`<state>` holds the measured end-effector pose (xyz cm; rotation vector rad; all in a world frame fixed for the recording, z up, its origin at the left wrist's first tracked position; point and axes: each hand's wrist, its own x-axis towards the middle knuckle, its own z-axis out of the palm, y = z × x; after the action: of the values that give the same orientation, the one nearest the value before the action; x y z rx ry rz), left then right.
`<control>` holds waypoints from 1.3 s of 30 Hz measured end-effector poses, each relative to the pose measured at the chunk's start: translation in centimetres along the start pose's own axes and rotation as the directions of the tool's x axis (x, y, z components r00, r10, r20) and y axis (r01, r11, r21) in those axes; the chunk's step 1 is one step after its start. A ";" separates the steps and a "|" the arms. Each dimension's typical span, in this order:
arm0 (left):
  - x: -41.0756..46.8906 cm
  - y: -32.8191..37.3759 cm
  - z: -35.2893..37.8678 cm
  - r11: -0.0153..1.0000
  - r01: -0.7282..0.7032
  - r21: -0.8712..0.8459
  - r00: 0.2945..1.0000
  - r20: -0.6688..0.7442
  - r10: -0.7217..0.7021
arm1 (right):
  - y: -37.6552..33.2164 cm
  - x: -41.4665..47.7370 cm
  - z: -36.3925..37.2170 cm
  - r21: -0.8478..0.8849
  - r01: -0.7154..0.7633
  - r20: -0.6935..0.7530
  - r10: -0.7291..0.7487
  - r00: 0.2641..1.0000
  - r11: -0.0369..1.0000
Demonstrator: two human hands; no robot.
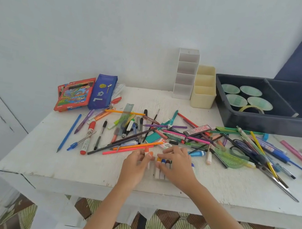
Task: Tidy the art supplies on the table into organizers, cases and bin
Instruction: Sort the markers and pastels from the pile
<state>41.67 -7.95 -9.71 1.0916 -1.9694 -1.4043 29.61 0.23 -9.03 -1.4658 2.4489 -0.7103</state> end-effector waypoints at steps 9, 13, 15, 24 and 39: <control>0.5 0.1 -0.8 0.998 0.001 -0.069 0.995 0.104 0.006 | 0.1 -0.6 1.1 0.001 0.083 -0.122 -0.082 0.989 0.997; 0.4 1.0 -1.3 0.992 -0.076 -0.104 0.989 0.118 0.088 | -1.0 -0.3 0.0 0.469 0.009 -0.133 0.060 0.989 0.883; 0.3 1.2 -1.7 0.987 -0.082 -0.136 0.981 0.161 0.104 | -1.3 -0.2 -0.8 0.582 -0.006 -0.050 0.043 0.998 0.813; 0.0 1.8 -2.5 0.990 -0.002 -0.143 0.929 0.367 0.055 | -1.1 -0.5 -1.5 0.787 -0.057 0.023 0.064 0.998 0.614; 1.4 -2.9 -2.1 0.774 -0.370 0.514 0.926 0.142 0.349 | -1.4 0.4 0.8 0.650 -0.100 -0.071 0.192 0.979 0.753</control>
<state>43.36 -10.69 -11.76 0.8248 -2.5171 -0.6860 30.81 -0.87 -9.03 -0.9591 2.0302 -1.4707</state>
